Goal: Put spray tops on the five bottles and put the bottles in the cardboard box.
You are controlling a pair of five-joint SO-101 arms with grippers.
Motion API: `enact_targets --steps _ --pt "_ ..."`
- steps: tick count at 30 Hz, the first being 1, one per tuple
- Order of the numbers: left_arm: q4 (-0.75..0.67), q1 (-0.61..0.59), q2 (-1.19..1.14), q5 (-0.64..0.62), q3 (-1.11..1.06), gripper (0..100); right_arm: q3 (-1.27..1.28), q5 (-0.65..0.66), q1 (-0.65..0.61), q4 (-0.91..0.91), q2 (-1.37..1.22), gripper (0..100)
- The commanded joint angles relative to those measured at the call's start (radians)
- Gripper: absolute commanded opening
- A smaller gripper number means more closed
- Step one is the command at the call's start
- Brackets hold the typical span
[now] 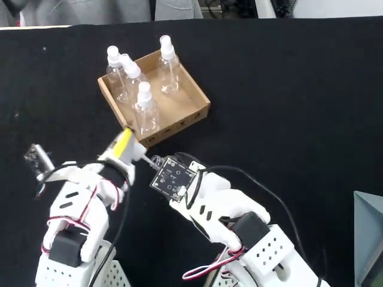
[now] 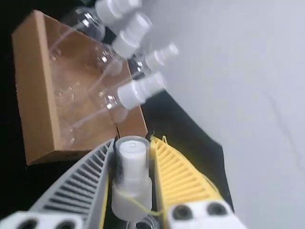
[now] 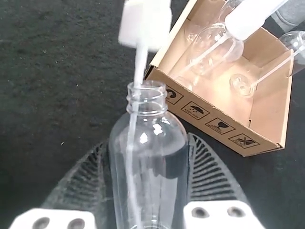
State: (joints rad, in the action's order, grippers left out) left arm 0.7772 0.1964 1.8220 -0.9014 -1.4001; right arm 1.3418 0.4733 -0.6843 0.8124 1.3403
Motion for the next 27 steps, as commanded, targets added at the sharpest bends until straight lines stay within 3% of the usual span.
enact_targets --steps 1,21,27 --pt "-0.012 0.051 0.002 0.052 0.012 3 -0.008 -0.012 -0.017 -0.038 0.028 9.2" --pt "-0.014 0.114 0.002 0.166 -0.005 4 -0.015 -0.012 0.006 -0.041 0.028 9.2" --pt "-0.012 0.11 0.002 0.091 -0.012 26 -0.016 -0.012 0.015 -0.041 0.028 9.2"
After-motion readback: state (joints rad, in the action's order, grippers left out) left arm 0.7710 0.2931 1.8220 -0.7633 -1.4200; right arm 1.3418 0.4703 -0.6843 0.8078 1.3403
